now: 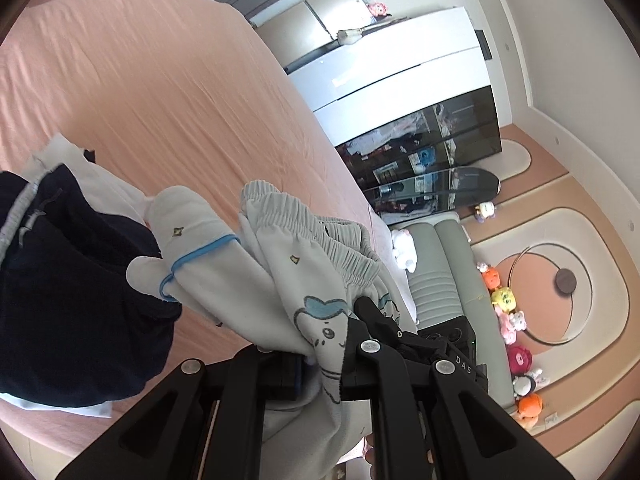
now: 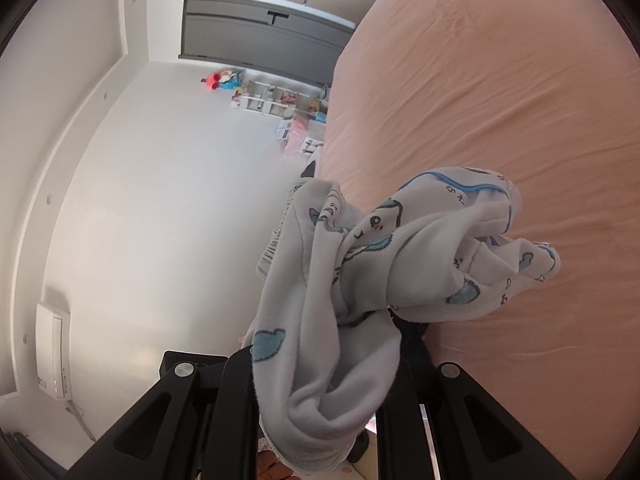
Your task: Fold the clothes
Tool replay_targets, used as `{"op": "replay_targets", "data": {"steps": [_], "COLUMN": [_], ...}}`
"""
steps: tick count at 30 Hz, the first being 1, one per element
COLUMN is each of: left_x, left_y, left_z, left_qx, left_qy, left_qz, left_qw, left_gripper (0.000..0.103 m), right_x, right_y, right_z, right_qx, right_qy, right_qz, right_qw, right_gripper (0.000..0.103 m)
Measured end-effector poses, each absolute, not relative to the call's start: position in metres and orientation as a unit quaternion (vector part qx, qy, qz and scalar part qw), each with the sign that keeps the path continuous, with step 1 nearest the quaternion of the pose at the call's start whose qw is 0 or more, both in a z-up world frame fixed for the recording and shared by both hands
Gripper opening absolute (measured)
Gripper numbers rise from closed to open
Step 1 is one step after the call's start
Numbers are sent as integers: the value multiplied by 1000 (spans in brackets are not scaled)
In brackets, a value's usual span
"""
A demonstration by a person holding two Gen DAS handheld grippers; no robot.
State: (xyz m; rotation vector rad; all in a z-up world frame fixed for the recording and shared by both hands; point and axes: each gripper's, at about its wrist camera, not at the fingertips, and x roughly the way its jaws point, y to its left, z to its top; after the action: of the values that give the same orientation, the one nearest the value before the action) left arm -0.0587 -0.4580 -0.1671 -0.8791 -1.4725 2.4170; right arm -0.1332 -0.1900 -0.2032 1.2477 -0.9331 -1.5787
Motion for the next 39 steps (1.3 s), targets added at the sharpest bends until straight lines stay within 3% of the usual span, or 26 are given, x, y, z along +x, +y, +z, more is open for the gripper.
{"op": "replay_targets", "data": {"steps": [17, 26, 32, 39], "left_x": [-39, -35, -29, -51], "left_y": [-508, -528, -542, -553], "left_z": [-140, -160, -197, -173], "left_qx": [-277, -291, -295, -278], "left_qy": [-477, -465, -505, -499], "left_qz": [834, 836, 811, 821], "left_qw": [23, 2, -4, 1], "left_gripper": [9, 9, 9, 9], "right_x": [-163, -164, -163, -179], "right_y": [-283, -310, -317, -332], "right_z": [-168, -187, -218, -191], "right_qx": [510, 529, 547, 528], "right_qy": [-353, -349, -355, -320], "right_qz": [-605, -588, -574, -594], "right_qw": [500, 502, 495, 515], "right_gripper": [12, 13, 13, 13]}}
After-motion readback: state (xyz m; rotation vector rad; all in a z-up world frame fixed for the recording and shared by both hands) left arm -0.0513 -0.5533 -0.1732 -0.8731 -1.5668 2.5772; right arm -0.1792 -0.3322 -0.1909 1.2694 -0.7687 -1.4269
